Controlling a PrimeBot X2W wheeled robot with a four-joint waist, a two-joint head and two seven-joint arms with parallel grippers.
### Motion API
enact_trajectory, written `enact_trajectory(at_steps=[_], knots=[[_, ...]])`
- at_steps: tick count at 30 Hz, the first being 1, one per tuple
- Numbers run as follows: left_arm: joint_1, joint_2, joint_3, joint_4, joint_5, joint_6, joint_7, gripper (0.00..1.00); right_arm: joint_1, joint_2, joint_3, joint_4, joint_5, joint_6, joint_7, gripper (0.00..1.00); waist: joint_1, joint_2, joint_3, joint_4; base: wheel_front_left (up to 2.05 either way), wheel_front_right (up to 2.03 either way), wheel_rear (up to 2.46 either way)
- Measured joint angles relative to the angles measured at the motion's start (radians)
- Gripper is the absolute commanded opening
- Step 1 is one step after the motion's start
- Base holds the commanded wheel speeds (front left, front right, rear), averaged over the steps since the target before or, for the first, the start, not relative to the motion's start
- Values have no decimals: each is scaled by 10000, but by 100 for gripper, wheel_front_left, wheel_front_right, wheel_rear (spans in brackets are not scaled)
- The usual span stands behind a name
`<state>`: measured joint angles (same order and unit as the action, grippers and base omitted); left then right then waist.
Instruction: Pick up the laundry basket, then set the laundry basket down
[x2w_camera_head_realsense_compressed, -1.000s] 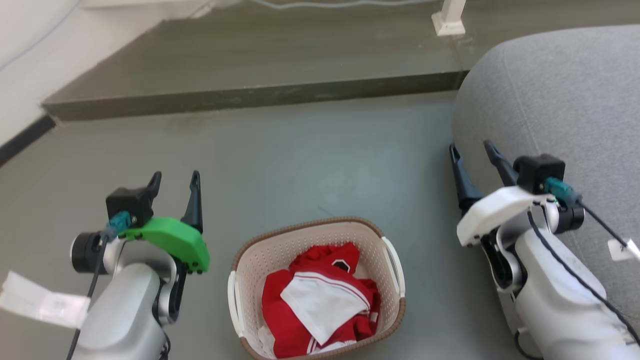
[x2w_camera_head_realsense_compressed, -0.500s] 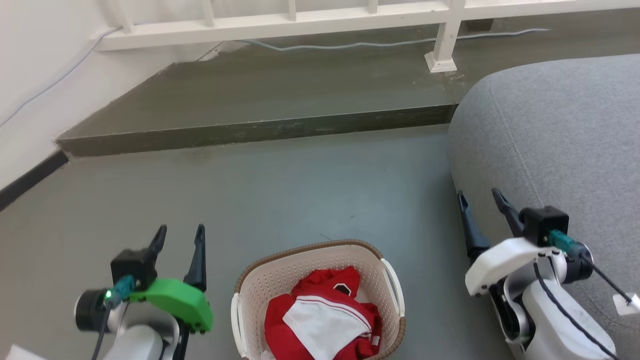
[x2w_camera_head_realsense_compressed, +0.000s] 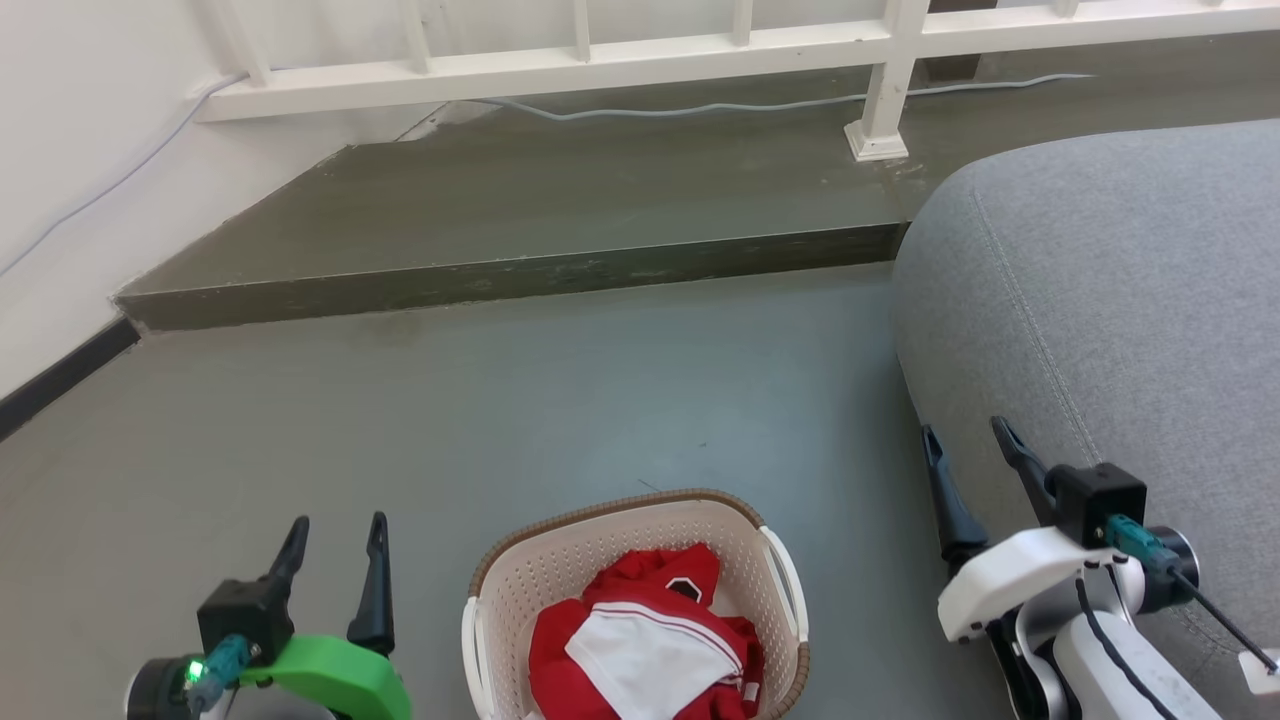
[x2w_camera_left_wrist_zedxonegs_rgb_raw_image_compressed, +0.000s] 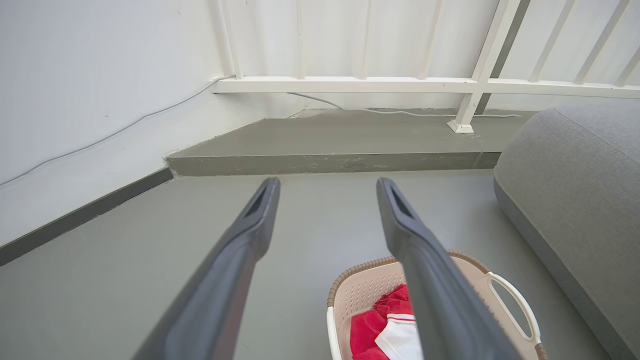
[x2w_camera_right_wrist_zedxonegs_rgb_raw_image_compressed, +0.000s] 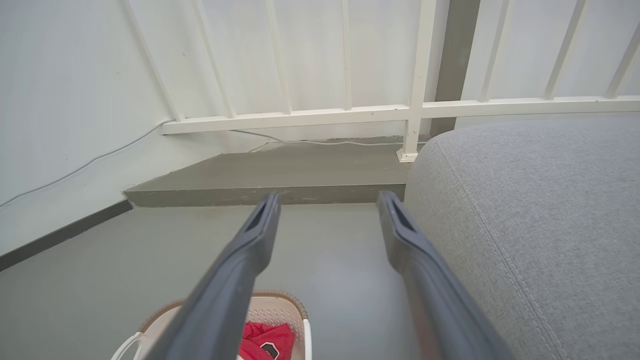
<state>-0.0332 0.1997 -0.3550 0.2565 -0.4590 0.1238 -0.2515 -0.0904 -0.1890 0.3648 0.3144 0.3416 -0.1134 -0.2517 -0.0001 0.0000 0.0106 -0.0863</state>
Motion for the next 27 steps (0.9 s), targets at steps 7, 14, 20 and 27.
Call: enact_trajectory(at_steps=[7,14,20,27], knots=[[630,-276,320,-550,474,0,0,100,449,10,-67,-382,-119,-29,0,100,0,0,-37,0,0,0,0],[1145,-374,663,-1120,796,2,0,100,644,13,-180,-790,-276,-44,0,100,0,0,-68,21,0,0,0],[1466,-600,899,-1549,1145,2,44,100,919,13,-247,-1011,-380,-102,0,100,0,0,-101,31,0,0,0],[1806,-744,1158,-2025,1413,2,236,100,1057,17,-320,-1197,-472,-104,0,100,0,0,-118,25,0,0,0]])
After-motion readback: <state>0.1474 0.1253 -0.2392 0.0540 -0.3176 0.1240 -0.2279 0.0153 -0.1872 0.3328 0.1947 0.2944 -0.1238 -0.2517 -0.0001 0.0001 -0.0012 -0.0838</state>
